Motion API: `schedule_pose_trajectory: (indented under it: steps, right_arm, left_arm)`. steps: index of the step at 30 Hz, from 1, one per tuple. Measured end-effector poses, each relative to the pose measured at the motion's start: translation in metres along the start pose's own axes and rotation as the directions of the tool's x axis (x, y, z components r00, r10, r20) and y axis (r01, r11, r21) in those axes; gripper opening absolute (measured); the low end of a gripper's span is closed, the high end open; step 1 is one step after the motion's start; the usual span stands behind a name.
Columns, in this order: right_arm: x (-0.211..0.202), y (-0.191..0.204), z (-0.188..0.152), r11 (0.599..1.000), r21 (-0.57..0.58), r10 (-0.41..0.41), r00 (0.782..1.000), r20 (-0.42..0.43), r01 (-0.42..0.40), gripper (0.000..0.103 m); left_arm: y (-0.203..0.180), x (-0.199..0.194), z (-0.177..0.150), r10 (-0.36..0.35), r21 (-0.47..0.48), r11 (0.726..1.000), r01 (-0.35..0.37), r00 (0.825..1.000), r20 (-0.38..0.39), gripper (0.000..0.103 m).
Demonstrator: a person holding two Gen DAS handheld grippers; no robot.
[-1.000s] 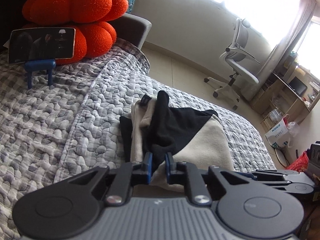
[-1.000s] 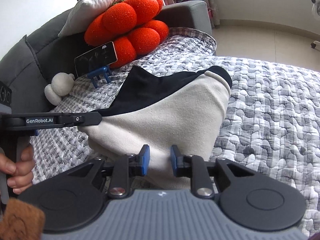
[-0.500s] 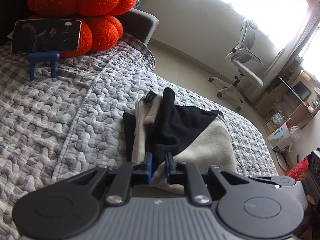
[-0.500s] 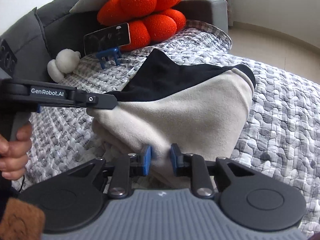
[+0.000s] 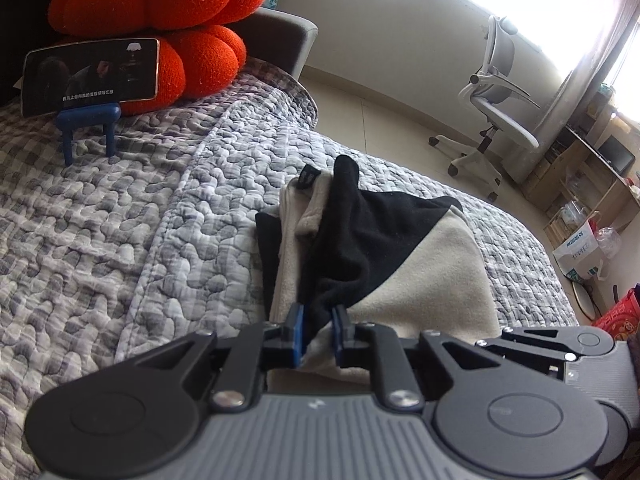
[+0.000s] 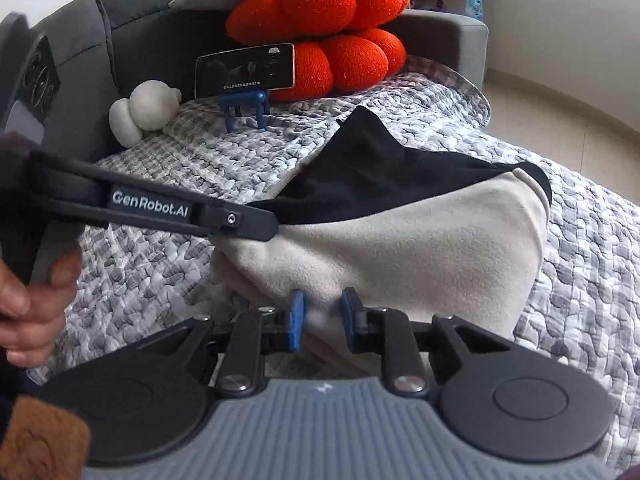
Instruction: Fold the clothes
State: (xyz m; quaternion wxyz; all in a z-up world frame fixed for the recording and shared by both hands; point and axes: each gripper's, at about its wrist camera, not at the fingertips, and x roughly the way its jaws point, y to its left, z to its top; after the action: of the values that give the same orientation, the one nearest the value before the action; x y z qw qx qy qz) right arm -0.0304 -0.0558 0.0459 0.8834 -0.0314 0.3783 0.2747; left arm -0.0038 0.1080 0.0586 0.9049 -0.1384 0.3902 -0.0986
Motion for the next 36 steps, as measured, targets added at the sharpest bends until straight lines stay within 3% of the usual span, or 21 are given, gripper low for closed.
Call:
schedule_pose_trajectory:
  steps: [3,5,8,11,13,17,19,21,27,31,36]
  right_arm:
    - [-0.011,-0.003,-0.001,0.999,0.012,0.038,0.998,0.057,-0.039,0.023]
    - [-0.017,-0.004,0.000,0.998,0.032,0.054,0.995,0.086,-0.057,0.018]
    - [0.000,-0.002,-0.004,1.000,0.006,0.001,1.000,0.022,-0.001,0.015]
    - [0.000,-0.004,0.000,1.000,0.018,0.012,1.000,0.017,-0.013,0.015]
    - [-0.008,-0.012,0.001,0.998,0.054,0.034,0.998,0.052,-0.037,0.015]
    - [-0.033,-0.038,0.006,0.984,0.176,-0.014,0.986,0.167,-0.016,0.024]
    - [-0.037,-0.052,0.005,0.970,0.243,-0.063,0.981,0.182,0.018,0.027]
    - [-0.036,-0.062,0.004,0.955,0.290,-0.111,0.979,0.170,0.058,0.028]
    - [-0.031,-0.077,0.007,0.928,0.362,-0.171,0.966,0.191,0.093,0.028]
    - [-0.022,-0.082,0.012,0.924,0.366,-0.191,0.964,0.187,0.112,0.028]
    - [-0.014,-0.095,0.018,0.915,0.395,-0.179,0.961,0.212,0.083,0.027]
  left_arm:
    - [0.001,0.000,0.001,-0.002,-0.005,1.000,0.002,1.000,0.000,0.015]
    - [0.000,0.000,0.000,0.001,0.001,1.000,-0.001,1.000,-0.002,0.015]
    - [-0.002,0.001,-0.002,0.004,0.011,1.000,-0.004,1.000,-0.013,0.017]
    - [-0.004,0.001,-0.002,0.019,0.039,0.999,-0.018,1.000,-0.017,0.018]
    - [-0.003,0.001,-0.002,0.016,0.040,0.999,-0.015,1.000,-0.019,0.018]
    - [-0.001,-0.004,0.002,-0.014,0.025,1.000,0.014,1.000,-0.010,0.020]
    - [-0.001,-0.007,0.004,-0.018,0.014,1.000,0.018,1.000,0.010,0.027]
    - [-0.004,-0.010,0.007,-0.005,0.012,1.000,0.005,0.999,0.044,0.047]
    - [-0.020,-0.009,0.020,-0.003,0.048,0.999,-0.002,0.994,0.108,0.049]
    - [-0.034,0.005,0.031,0.033,0.093,0.995,-0.044,0.992,0.118,0.049]
    - [-0.044,0.026,0.040,0.031,0.124,0.991,-0.044,0.994,0.106,0.047]
